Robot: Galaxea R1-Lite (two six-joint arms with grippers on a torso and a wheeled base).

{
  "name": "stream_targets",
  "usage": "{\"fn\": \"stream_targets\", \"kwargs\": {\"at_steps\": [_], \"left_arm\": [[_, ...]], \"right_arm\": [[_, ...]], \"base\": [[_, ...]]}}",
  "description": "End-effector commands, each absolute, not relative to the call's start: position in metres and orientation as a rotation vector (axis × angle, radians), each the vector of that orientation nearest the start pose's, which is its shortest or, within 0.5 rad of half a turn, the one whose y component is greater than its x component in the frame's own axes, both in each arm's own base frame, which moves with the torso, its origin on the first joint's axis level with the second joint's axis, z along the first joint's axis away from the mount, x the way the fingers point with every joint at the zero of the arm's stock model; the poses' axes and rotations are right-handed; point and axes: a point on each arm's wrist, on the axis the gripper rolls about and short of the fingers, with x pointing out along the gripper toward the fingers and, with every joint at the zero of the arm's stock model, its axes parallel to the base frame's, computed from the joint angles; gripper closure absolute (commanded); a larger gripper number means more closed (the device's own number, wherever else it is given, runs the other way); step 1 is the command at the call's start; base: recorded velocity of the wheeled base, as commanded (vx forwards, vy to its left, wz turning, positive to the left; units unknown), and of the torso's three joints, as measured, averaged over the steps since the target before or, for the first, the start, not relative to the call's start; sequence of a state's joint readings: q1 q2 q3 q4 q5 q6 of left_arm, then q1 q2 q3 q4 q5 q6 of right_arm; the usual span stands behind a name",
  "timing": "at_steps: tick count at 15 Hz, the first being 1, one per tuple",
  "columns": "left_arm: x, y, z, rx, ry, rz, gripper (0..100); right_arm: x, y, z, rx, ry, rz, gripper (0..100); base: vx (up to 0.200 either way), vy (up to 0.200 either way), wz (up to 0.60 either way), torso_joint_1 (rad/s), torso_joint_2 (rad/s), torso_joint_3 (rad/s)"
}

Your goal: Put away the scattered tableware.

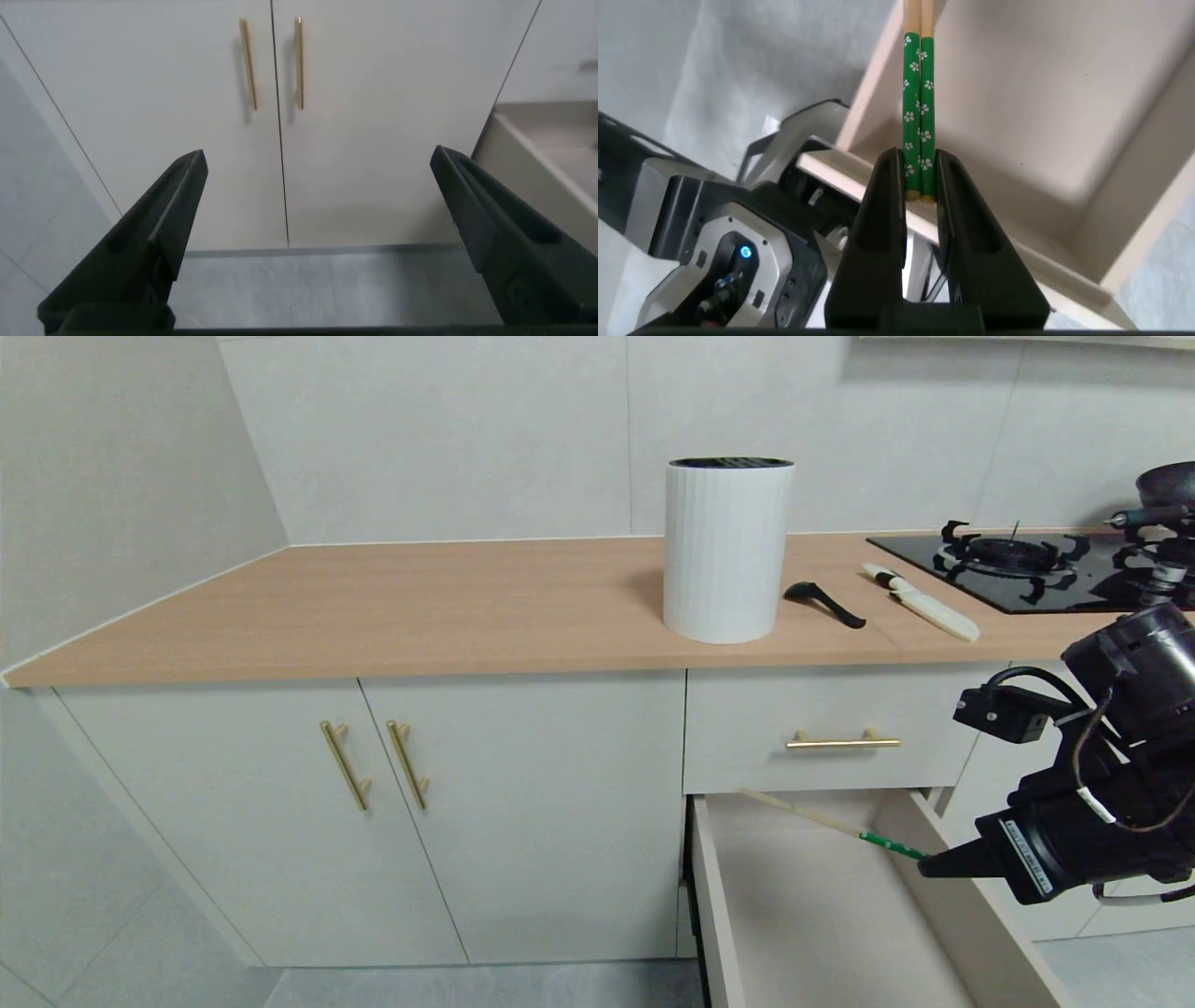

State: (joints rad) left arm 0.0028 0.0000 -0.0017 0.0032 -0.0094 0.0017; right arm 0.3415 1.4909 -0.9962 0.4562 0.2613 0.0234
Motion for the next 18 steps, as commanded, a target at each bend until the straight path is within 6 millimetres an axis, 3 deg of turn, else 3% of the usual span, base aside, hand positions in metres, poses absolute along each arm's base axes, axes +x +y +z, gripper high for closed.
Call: {"fn": "stream_targets", "kwargs": {"at_steps": [1,7,13,15,18], "left_arm": [[-0.023,0.0,0.076,0.002,0.003,-0.006,0],[-0.023,0.0,0.076,0.002,0.002,-0.006,0],[-0.023,0.0,0.076,0.002,0.003,-0.006,0],[-0.023,0.0,0.076,0.002,0.003,-0.006,0],[-0.023,0.0,0.076,0.002,0.003,-0.006,0]], "right_arm": [[0.213,0.082,0.195,-0.023,0.991,0.537,100],[0.214,0.083,0.191,-0.025,0.999,0.535,100],[0.226,0.087,0.185,-0.021,0.947,0.53,100],[0.236,0.089,0.17,-0.047,0.949,0.475,100],[0.271,0.1,0.135,-0.037,0.979,0.266,100]], "base": [[0.0,0.0,0.0,-0.144,0.46,0.31],[0.0,0.0,0.0,-0.106,0.44,0.32],[0.0,0.0,0.0,-0.012,0.07,0.047],[0.0,0.0,0.0,0.0,0.0,0.0],[0.0,0.0,0.0,0.0,0.0,0.0]]}}
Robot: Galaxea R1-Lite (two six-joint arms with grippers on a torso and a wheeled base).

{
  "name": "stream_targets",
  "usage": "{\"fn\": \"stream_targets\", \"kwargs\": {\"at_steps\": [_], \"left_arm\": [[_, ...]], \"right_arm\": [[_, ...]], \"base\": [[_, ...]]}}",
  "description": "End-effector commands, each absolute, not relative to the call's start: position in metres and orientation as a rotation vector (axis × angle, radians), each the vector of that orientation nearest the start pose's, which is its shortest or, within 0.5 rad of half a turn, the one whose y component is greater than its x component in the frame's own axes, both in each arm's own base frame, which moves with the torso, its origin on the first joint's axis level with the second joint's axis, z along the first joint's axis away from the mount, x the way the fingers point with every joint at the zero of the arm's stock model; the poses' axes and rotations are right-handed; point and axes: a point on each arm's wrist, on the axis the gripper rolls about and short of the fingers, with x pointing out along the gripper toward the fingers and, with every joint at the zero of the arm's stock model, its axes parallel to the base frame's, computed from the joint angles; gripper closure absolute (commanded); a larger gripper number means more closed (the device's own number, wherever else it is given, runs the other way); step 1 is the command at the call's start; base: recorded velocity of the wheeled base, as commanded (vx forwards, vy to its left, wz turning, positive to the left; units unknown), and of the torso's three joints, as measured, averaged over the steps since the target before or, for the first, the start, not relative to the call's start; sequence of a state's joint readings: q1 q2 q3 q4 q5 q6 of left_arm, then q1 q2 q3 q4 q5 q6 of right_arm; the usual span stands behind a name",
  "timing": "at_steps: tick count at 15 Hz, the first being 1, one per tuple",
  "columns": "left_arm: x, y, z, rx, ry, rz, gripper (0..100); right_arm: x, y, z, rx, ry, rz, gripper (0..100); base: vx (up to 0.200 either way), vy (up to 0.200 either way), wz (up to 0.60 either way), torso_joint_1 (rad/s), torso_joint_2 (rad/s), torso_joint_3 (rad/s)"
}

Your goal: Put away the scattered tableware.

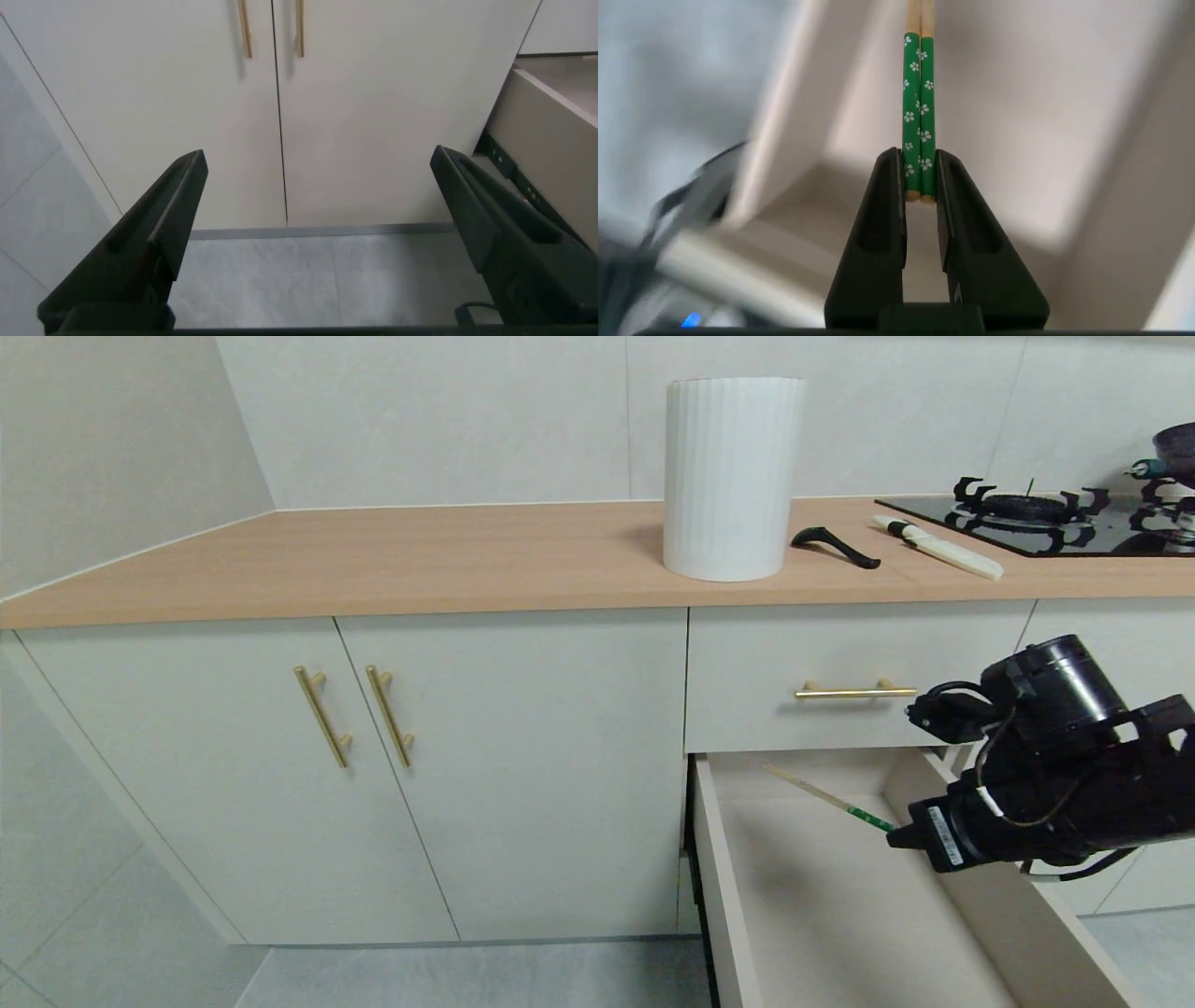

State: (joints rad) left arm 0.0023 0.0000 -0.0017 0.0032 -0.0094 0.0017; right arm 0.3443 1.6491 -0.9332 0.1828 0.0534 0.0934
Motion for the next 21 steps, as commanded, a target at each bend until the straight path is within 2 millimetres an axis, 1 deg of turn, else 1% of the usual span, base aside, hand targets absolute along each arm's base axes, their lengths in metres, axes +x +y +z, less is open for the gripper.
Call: {"fn": "stream_targets", "kwargs": {"at_steps": [1,2,4,6,7,9,11,14,17,19,21], "left_arm": [[-0.023,0.0,0.076,0.002,0.003,-0.006,0],[-0.023,0.0,0.076,0.002,0.003,-0.006,0],[-0.023,0.0,0.076,0.002,0.003,-0.006,0],[-0.023,0.0,0.076,0.002,0.002,-0.006,0],[-0.023,0.0,0.076,0.002,0.003,-0.006,0],[-0.023,0.0,0.076,0.002,0.003,-0.006,0],[-0.023,0.0,0.076,0.002,0.002,-0.006,0],[-0.023,0.0,0.076,0.002,0.003,-0.006,0],[-0.023,0.0,0.076,0.002,0.003,-0.006,0],[-0.023,0.0,0.076,0.002,0.003,-0.006,0],[-0.023,0.0,0.076,0.002,0.002,-0.006,0]], "right_arm": [[0.276,0.105,0.131,-0.005,0.986,0.256,100],[0.278,0.107,0.129,0.003,0.993,0.253,100],[0.287,0.118,0.108,0.002,1.033,0.259,100],[0.294,0.126,0.092,0.003,1.056,0.261,100],[0.295,0.128,0.088,-0.001,1.066,0.262,100],[0.301,0.134,0.066,-0.008,1.108,0.252,100],[0.303,0.139,0.055,-0.014,1.117,0.255,100],[0.316,0.151,0.033,0.059,1.106,0.191,100],[0.317,0.158,0.014,0.032,1.147,0.178,100],[0.318,0.16,-0.001,-0.001,1.172,0.147,100],[0.317,0.167,-0.017,-0.047,1.187,0.121,100]], "base": [[0.0,0.0,0.0,0.0,0.0,0.0],[0.0,0.0,0.0,0.0,0.0,0.0],[0.0,0.0,0.0,0.0,0.0,0.0],[0.0,0.0,0.0,0.0,0.0,0.0],[0.0,0.0,0.0,0.0,0.0,0.0],[0.0,0.0,0.0,0.0,0.0,0.0],[0.0,0.0,0.0,0.0,0.0,0.0],[0.0,0.0,0.0,0.0,0.0,0.0],[0.0,0.0,0.0,0.0,0.0,0.0],[0.0,0.0,0.0,0.0,0.0,0.0],[0.0,0.0,0.0,0.0,0.0,0.0]]}}
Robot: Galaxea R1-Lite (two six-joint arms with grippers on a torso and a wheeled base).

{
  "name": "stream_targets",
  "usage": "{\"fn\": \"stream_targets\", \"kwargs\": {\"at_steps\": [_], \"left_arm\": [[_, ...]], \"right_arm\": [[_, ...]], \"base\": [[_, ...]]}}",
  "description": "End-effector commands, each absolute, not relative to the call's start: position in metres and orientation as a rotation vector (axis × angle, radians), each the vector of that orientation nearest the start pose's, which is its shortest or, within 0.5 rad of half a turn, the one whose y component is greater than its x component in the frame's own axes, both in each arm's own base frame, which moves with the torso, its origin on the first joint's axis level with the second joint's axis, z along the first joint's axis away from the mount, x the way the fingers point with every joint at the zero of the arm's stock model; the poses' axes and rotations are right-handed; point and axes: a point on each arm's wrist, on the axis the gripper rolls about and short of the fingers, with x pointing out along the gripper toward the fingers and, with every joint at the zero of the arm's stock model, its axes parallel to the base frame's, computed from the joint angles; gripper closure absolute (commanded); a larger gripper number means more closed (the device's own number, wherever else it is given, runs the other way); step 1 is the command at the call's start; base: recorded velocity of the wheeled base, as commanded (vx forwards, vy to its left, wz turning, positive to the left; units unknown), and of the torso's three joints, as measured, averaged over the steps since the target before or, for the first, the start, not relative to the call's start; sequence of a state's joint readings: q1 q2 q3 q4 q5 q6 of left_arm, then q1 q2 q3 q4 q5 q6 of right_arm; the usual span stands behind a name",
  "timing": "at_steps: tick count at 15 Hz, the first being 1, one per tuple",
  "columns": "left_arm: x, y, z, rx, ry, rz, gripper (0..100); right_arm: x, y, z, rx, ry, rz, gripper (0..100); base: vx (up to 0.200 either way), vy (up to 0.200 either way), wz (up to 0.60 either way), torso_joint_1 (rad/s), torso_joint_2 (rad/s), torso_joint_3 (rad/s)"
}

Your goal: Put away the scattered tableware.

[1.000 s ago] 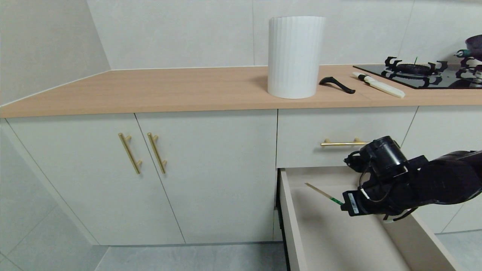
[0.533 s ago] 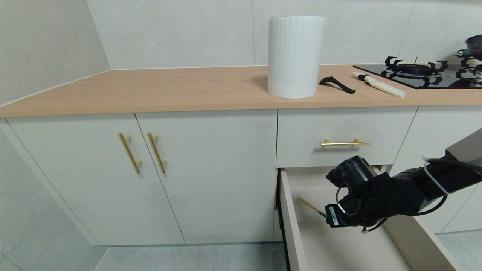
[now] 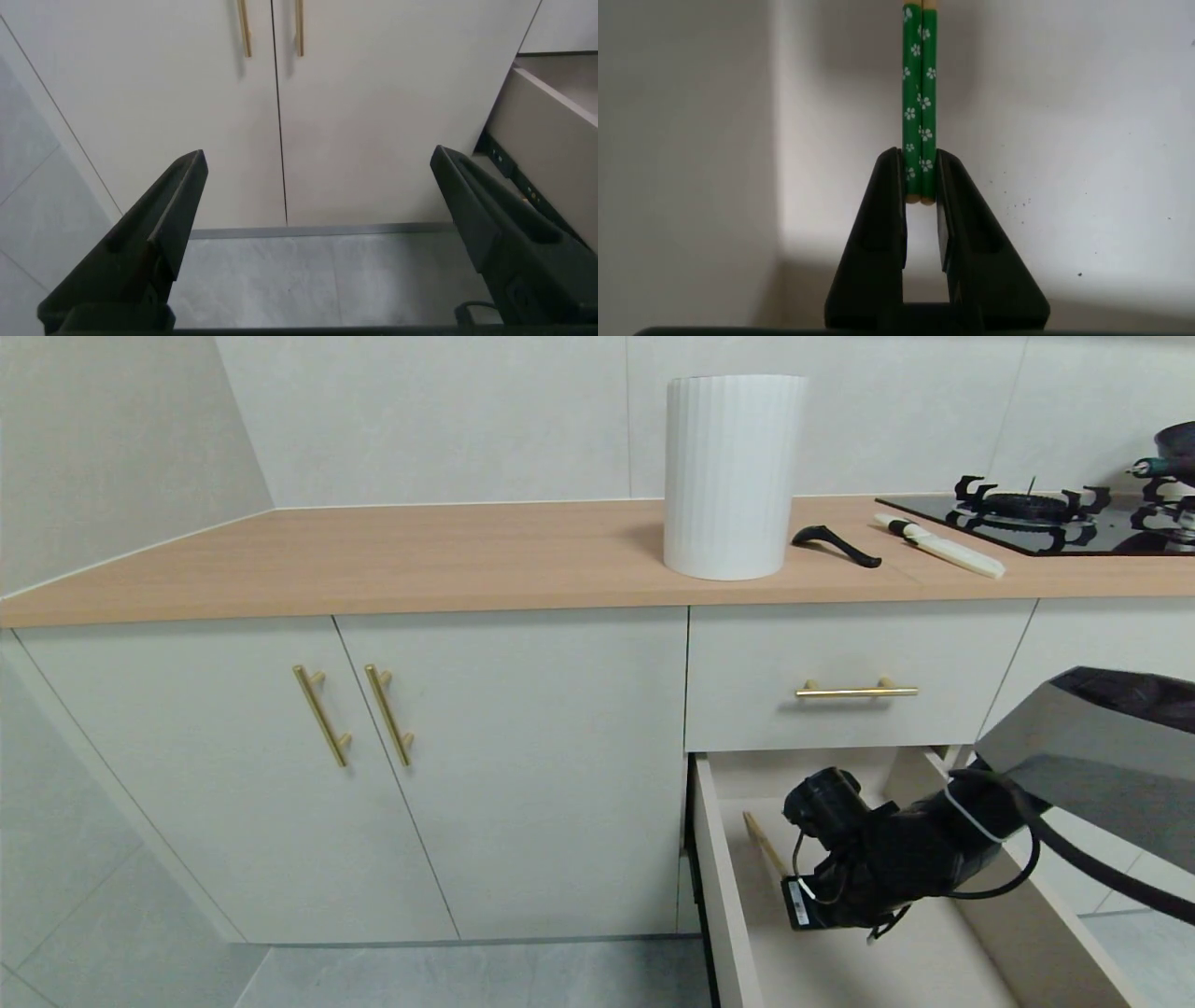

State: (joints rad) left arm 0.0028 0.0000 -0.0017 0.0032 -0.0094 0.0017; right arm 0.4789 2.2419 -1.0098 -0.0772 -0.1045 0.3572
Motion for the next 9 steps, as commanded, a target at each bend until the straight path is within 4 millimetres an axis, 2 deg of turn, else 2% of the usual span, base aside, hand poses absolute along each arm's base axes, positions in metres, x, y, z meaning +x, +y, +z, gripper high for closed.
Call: {"fn": "stream_targets", "kwargs": {"at_steps": [1,9], "left_arm": [[-0.0228,-0.0003,0.0756,0.002,0.003,-0.006,0],[-0.0228,-0.0003,0.0756,0.002,0.003,-0.006,0]], "right_arm": [[0.317,0.1676,-0.0229,-0.07,1.189,0.092,100],[0.3232,0.1695,-0.023,-0.051,1.132,0.066,100]], "base": [[0.0,0.0,0.0,0.0,0.0,0.0],[0.0,0.0,0.0,0.0,0.0,0.0]]}}
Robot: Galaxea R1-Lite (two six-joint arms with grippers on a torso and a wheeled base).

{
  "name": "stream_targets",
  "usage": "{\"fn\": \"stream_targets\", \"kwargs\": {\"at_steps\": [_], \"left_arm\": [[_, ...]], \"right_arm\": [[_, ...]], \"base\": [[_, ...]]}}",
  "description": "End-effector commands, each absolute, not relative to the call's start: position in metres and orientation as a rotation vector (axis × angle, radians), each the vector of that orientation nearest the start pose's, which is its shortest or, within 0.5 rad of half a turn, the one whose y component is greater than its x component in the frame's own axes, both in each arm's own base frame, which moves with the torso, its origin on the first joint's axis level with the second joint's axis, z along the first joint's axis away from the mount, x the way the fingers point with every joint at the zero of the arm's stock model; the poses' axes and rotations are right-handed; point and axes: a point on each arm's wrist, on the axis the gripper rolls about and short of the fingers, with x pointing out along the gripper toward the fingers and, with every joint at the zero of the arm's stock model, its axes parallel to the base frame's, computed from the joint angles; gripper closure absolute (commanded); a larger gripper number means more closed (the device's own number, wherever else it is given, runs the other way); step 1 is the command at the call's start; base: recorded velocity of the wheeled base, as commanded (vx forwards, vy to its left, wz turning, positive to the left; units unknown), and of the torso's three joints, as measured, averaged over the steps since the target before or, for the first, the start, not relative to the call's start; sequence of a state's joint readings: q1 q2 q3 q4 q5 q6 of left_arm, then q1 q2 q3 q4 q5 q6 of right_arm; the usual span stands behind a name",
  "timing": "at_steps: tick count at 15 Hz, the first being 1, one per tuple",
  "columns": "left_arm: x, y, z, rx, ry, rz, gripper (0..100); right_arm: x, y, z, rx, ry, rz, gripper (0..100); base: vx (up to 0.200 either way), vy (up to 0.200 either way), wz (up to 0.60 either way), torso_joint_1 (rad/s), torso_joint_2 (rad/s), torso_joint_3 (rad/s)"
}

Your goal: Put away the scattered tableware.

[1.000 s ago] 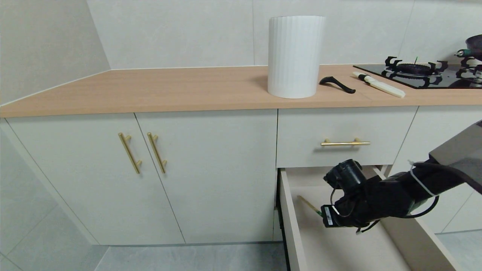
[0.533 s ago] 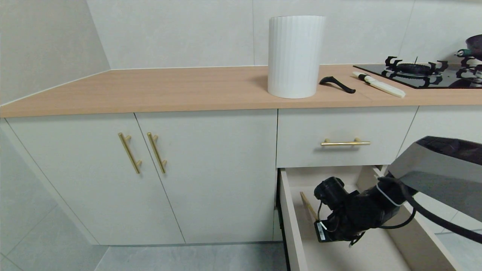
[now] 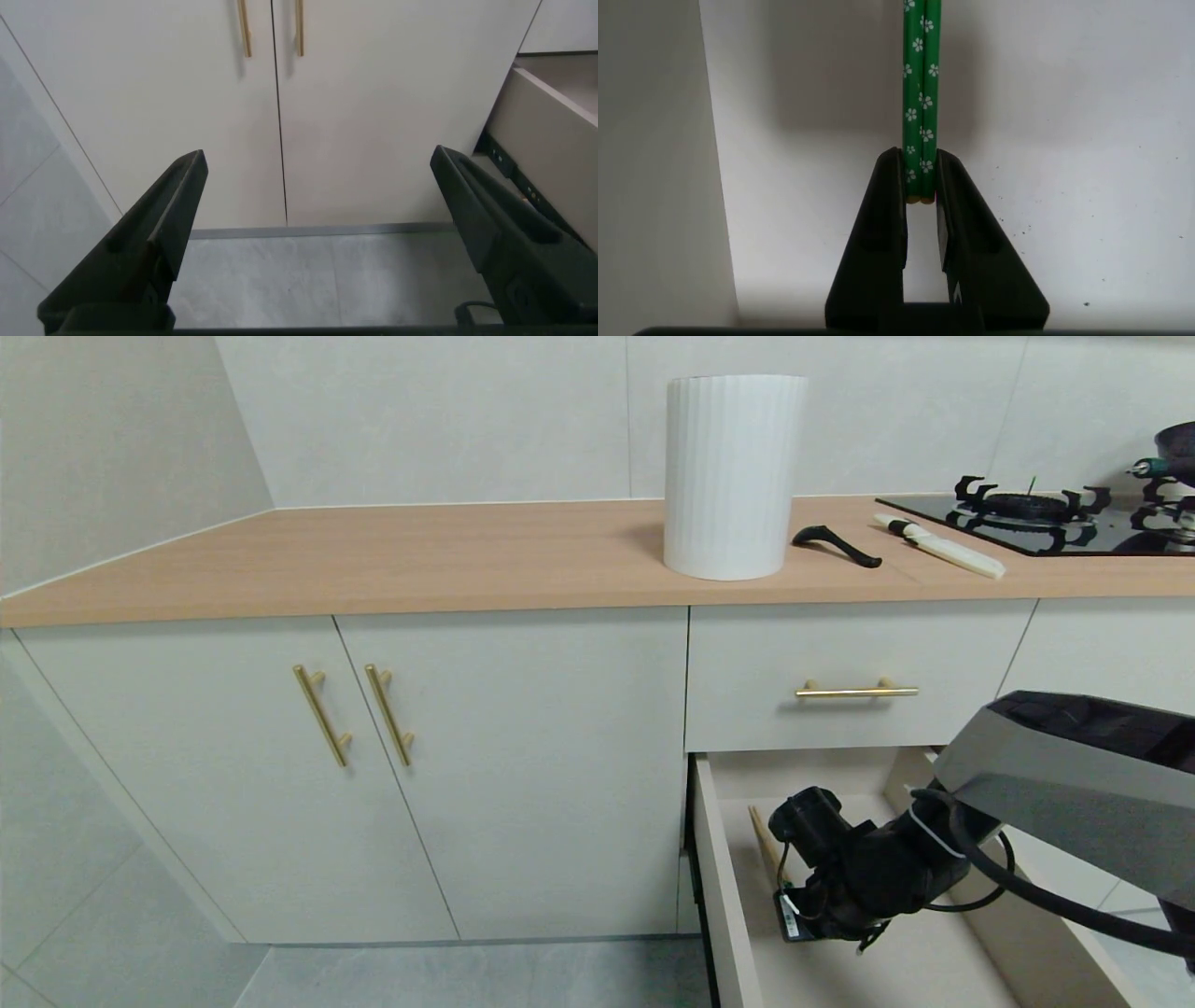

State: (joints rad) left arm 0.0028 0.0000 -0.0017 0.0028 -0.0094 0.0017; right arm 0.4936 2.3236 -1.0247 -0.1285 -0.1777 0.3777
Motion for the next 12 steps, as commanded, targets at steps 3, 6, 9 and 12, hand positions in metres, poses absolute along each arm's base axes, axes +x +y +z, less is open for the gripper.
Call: {"fn": "stream_targets", "kwargs": {"at_steps": [3,6,9,12], "left_arm": [[-0.0228,-0.0003,0.0756,0.002,0.003,-0.006,0],[-0.0228,-0.0003,0.0756,0.002,0.003,-0.006,0],[-0.0229,-0.0003,0.0756,0.002,0.002,-0.006,0],[-0.0228,-0.0003,0.0756,0.002,0.003,-0.006,0]], "right_arm": [[0.3239,0.1699,-0.0225,-0.05,1.13,0.067,100],[0.3237,0.1698,-0.0226,-0.05,1.131,0.066,0],[0.324,0.1693,-0.0226,-0.05,1.131,0.065,0],[0.3242,0.1694,-0.0192,-0.046,1.123,0.067,0]], "base": [[0.0,0.0,0.0,0.0,0.0,0.0],[0.0,0.0,0.0,0.0,0.0,0.0],[0.0,0.0,0.0,0.0,0.0,0.0],[0.0,0.0,0.0,0.0,0.0,0.0]]}}
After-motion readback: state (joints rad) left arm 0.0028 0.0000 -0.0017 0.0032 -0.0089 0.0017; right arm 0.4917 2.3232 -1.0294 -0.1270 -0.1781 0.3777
